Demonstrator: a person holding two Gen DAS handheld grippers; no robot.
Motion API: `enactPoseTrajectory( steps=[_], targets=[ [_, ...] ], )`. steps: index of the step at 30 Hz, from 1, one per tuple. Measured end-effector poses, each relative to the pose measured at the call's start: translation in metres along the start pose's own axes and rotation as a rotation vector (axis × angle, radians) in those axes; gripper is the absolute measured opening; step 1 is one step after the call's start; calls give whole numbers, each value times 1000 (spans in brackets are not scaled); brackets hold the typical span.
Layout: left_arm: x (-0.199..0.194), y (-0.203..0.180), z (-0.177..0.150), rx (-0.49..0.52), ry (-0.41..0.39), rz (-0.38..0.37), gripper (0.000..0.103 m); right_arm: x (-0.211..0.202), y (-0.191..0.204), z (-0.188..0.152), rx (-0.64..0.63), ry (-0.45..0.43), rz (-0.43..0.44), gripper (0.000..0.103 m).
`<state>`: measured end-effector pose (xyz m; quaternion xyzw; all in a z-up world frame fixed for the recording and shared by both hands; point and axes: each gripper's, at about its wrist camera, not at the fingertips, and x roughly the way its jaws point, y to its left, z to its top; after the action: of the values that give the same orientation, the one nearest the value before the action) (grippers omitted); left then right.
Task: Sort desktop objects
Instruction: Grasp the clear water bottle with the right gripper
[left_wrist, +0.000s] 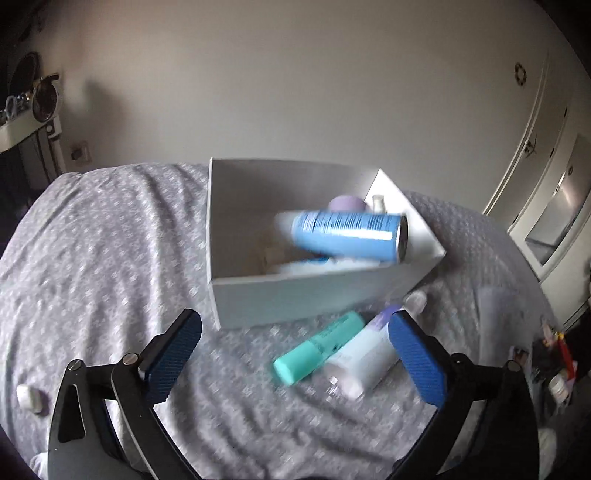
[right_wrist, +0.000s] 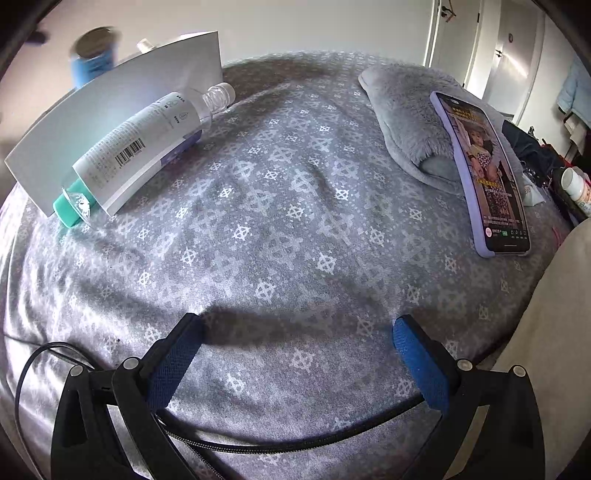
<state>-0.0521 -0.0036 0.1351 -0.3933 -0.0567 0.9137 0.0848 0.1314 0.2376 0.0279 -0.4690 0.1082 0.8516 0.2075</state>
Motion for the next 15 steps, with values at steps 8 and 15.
enactPoseTrajectory(
  steps=[8, 15],
  targets=[
    [49, 27, -109, 47, 239, 159, 102, 3, -4, 12, -41, 111, 37, 103],
    [58, 34, -141, 36, 145, 226, 103, -29, -32, 42, 43, 54, 112, 103]
  ],
)
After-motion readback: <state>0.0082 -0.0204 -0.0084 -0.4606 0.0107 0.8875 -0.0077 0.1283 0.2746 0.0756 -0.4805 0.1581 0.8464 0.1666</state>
